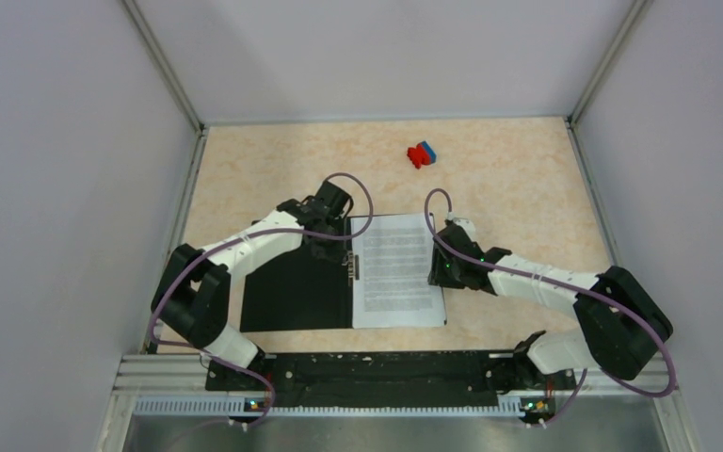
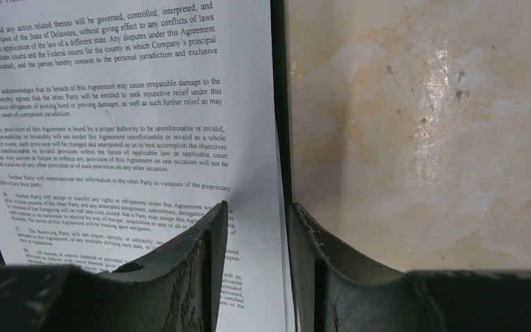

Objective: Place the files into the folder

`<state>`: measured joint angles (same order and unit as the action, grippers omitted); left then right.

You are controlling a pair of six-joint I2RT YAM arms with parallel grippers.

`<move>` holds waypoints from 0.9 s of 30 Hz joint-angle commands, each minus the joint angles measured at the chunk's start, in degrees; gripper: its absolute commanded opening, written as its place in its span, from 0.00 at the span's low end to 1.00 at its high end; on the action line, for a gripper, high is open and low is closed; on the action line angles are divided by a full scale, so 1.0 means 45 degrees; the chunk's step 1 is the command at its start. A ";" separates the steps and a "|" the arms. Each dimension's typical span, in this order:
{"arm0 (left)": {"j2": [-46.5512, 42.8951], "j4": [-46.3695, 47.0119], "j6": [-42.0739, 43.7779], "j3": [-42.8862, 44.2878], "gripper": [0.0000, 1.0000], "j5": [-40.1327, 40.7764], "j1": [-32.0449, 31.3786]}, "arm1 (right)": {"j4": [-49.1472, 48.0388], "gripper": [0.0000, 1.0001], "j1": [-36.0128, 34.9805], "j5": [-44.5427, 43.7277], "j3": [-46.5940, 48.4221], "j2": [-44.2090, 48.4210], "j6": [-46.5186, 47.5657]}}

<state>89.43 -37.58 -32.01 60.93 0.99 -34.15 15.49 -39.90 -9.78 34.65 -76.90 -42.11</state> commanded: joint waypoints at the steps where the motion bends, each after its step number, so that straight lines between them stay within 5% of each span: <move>1: -0.0164 -0.0120 -0.0071 0.0366 0.27 0.0057 -0.0125 | -0.0021 0.38 -0.0001 -0.0093 -0.0043 -0.0368 -0.0023; 21: 0.0312 0.0478 -0.0638 -0.0415 0.19 -0.0492 -0.0676 | -0.0108 0.38 -0.0011 -0.0082 -0.0122 -0.0419 -0.0061; 27: 0.0541 0.0642 -0.0660 -0.0650 0.10 -0.0422 -0.0729 | -0.0137 0.38 -0.0008 -0.0056 -0.0131 -0.0452 -0.0087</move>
<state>90.59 -35.81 -34.35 59.37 -0.30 -36.71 14.61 -39.90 -9.82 34.63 -77.28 -42.13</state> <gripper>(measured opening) 0.122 0.382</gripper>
